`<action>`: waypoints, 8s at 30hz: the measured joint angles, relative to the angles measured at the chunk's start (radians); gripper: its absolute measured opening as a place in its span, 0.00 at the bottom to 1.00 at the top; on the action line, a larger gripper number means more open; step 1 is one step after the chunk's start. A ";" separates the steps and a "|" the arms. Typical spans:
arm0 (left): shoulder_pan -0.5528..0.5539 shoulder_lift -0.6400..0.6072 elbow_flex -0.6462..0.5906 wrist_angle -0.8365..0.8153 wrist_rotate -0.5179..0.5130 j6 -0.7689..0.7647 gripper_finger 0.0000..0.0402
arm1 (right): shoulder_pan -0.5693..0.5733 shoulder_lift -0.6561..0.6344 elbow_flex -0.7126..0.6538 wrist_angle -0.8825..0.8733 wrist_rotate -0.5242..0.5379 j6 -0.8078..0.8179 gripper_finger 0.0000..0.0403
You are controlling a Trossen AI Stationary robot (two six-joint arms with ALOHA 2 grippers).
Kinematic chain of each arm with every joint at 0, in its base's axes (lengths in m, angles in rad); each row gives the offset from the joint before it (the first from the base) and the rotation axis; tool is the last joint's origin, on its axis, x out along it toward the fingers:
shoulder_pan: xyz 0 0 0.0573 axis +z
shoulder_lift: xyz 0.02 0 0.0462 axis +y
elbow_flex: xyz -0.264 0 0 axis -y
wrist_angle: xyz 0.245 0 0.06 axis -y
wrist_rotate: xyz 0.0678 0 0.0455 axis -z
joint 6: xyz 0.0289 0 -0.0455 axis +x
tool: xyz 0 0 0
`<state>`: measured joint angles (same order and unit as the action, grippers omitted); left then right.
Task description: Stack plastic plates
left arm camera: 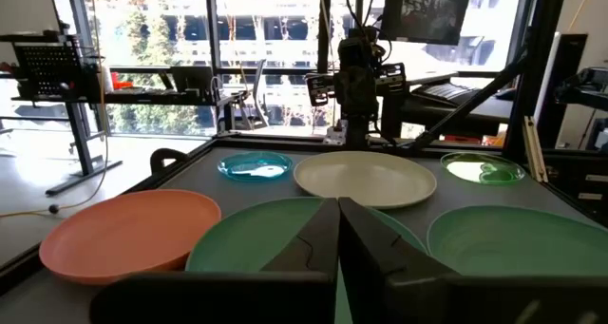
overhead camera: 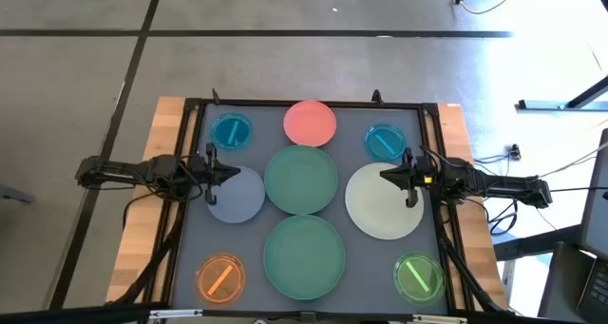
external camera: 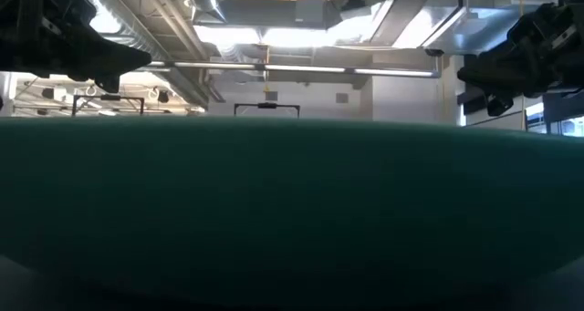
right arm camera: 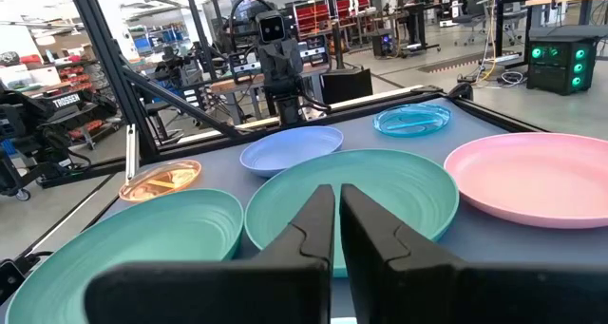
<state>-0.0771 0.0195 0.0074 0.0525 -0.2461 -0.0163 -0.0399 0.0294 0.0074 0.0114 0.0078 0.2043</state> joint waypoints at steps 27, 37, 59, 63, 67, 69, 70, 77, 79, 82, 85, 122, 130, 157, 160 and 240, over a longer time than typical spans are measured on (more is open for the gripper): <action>0.000 0.000 0.000 0.000 0.000 0.000 0.00 | 0.000 0.000 -0.001 0.035 0.072 0.003 0.04; 0.000 0.000 0.000 0.000 0.000 0.000 0.00 | 0.000 0.000 -0.001 0.037 0.071 0.004 0.04; 0.001 0.020 0.000 0.266 -0.009 0.084 0.00 | 0.000 -0.001 -0.001 0.063 0.088 -0.002 0.04; 0.001 0.027 0.000 0.316 -0.016 0.140 0.00 | 0.000 0.002 -0.001 0.108 0.079 0.079 0.04; 0.001 0.026 0.000 0.403 -0.025 0.105 0.00 | 0.000 0.008 -0.001 0.095 0.094 0.080 0.04; 0.001 0.026 0.000 0.434 -0.031 0.094 0.00 | 0.000 0.016 0.000 0.082 0.129 0.079 0.04; 0.001 0.026 0.004 0.441 -0.037 0.117 0.00 | 0.000 0.025 0.000 0.070 0.145 0.080 0.04; 0.001 0.041 0.009 0.526 -0.052 0.214 0.00 | 0.000 0.208 0.000 0.183 0.199 0.088 0.04; 0.001 0.040 0.010 0.556 -0.058 0.213 0.00 | 0.000 0.299 0.013 0.244 0.197 0.088 0.04; 0.001 0.041 0.010 0.551 -0.079 0.211 0.00 | 0.000 0.447 0.080 0.287 0.195 0.080 0.04; 0.001 0.040 0.010 0.566 -0.120 0.210 0.02 | 0.000 0.588 0.165 0.285 0.215 0.076 0.04; 0.001 0.040 0.010 0.595 -0.136 0.254 0.28 | -0.155 1.395 0.918 -0.217 0.198 0.189 0.60; 0.001 0.040 0.010 0.596 -0.157 0.262 0.28 | -0.261 1.501 0.927 -0.203 0.036 0.196 0.60; 0.001 0.040 0.009 0.603 -0.157 0.254 0.28 | -0.267 1.743 0.990 -0.246 -0.073 0.185 0.55; 0.001 0.040 0.009 0.603 -0.157 0.254 0.28 | -0.267 1.743 0.990 -0.249 -0.105 0.190 0.46; 0.001 0.040 0.009 0.583 -0.157 0.157 0.28 | -0.268 1.050 0.904 -1.292 0.085 0.185 0.01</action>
<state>-0.0765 0.0593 0.0162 0.6357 -0.4034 0.1406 -0.3083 1.0798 0.9113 -1.2808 0.0929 0.3893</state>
